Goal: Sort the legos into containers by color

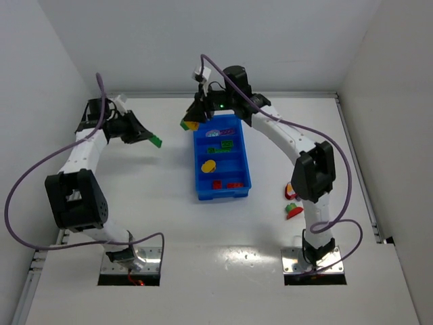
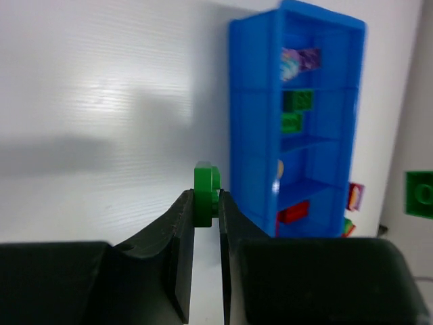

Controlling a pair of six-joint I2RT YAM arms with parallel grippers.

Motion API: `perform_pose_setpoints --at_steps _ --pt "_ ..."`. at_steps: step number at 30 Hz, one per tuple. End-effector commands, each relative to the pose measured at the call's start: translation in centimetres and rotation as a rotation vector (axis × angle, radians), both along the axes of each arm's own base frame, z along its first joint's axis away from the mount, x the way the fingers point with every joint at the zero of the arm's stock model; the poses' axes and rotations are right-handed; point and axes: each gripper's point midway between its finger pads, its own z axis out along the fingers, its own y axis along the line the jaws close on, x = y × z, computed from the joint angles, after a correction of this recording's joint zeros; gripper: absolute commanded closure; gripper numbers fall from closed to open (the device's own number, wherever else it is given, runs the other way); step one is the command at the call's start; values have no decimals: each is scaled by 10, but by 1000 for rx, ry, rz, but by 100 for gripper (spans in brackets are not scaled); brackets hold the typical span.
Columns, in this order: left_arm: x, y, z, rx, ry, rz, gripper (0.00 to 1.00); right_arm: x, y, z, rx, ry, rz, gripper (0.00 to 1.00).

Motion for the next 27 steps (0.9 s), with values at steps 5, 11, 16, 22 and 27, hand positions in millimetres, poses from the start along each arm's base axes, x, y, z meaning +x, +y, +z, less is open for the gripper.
perform_pose_setpoints --at_steps 5,11,16,22,27 --pt "28 -115 43 -189 -153 -293 100 -18 -46 49 14 -60 -41 97" --pt "55 -179 27 -167 -169 -383 100 -29 -84 51 -25 -59 -124 98" --pt "67 -207 2 -141 -139 -408 100 -28 -101 50 -39 -53 -174 98" --pt "71 -223 -26 -83 -112 -417 100 -22 -111 54 -38 -62 -205 98" --pt "74 -231 -40 -35 -104 -406 100 -16 -119 52 -46 -62 -223 98"
